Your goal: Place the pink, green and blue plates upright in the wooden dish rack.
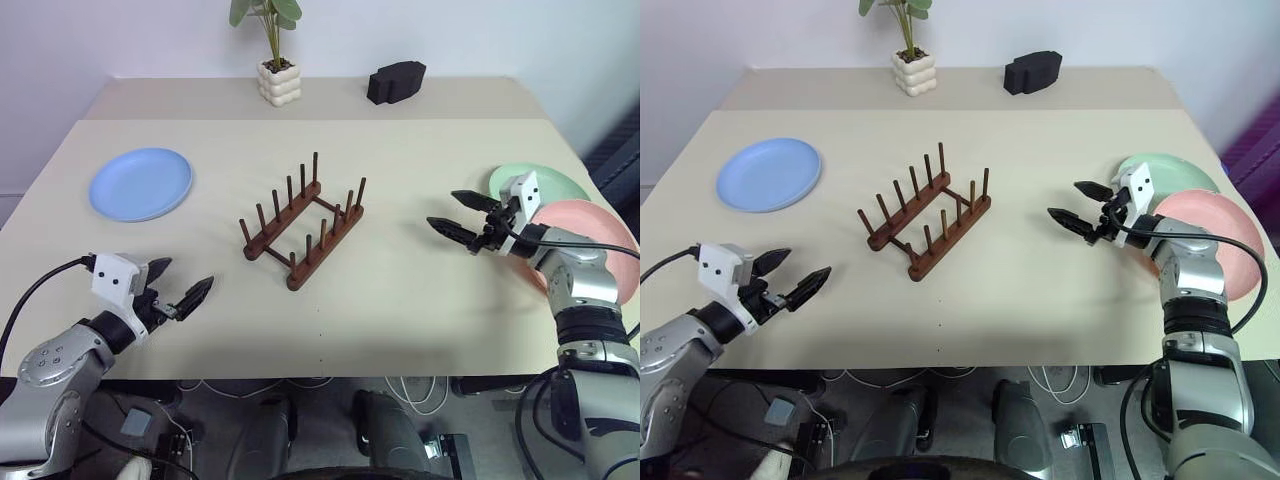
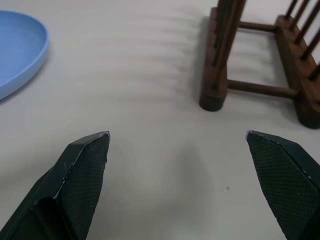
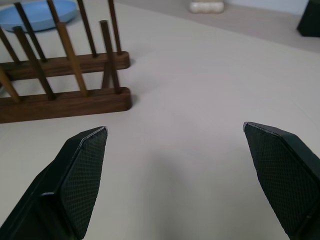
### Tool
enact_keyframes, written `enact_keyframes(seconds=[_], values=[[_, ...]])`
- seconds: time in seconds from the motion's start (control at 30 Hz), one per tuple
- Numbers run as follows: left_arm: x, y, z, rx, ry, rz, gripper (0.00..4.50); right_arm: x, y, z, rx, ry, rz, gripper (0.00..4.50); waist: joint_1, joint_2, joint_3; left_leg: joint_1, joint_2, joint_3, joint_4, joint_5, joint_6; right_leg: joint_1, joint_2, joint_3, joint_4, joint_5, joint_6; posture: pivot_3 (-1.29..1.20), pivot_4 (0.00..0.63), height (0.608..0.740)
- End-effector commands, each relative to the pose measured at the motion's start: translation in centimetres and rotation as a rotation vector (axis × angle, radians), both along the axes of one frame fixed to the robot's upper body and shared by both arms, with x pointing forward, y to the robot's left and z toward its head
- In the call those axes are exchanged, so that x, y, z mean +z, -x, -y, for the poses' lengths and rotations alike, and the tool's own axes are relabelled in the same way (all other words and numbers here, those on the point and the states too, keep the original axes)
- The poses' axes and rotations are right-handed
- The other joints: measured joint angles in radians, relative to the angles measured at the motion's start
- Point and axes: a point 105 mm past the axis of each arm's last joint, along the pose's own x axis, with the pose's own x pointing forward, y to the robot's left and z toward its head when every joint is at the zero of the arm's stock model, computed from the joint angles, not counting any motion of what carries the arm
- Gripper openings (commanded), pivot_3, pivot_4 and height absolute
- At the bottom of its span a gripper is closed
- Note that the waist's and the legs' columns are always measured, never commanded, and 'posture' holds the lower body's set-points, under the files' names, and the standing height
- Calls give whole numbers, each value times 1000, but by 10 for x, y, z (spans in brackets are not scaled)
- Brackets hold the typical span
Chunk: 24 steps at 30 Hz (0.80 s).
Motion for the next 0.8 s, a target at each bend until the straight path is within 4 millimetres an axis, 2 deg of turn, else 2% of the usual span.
enact_keyframes(seconds=[0.03, 0.13, 0.27, 0.4, 0.57, 0.8], values=[[8, 5, 25, -146, -10, -11, 4500, 7, 4, -10, 38, -9, 33, 4433, 2, 0, 0, 0, 0, 0, 0, 0, 0, 0, 0, 0, 0, 0, 0, 0, 150, 735], [4, 9, 32, -223, -16, -46, 4500, 4, 8, -24, 56, -22, 34, 4433, 1, 0, 0, 0, 0, 0, 0, 0, 0, 0, 0, 0, -1, 0, 0, 0, 150, 735], [-17, 3, 61, -335, -100, -108, 4500, -5, 16, -40, 72, -52, 23, 4433, 2, 1, 0, 0, 0, 0, 0, 0, 0, 0, 0, 0, -1, 0, 0, 0, 150, 735], [-20, -7, 91, -400, -61, -107, 4500, -4, 34, -44, 79, -75, 22, 4433, 8, 2, 0, -1, 0, -1, -1, 0, 0, 0, 1, 0, -1, 0, 0, 0, 150, 735], [-31, -18, 104, -399, -85, -117, 4500, -13, 48, -49, 67, -84, -3, 4433, 0, 2, 0, 0, 0, 0, -1, 0, 0, 0, 1, 1, -1, 0, 0, 0, 150, 735], [-42, -34, 118, -360, -53, -127, 4500, -15, 49, -49, 41, -100, -4, 4433, 3, 2, 0, 0, 1, -1, -1, 0, 0, 0, 2, 1, -1, 0, 0, 0, 150, 735]])
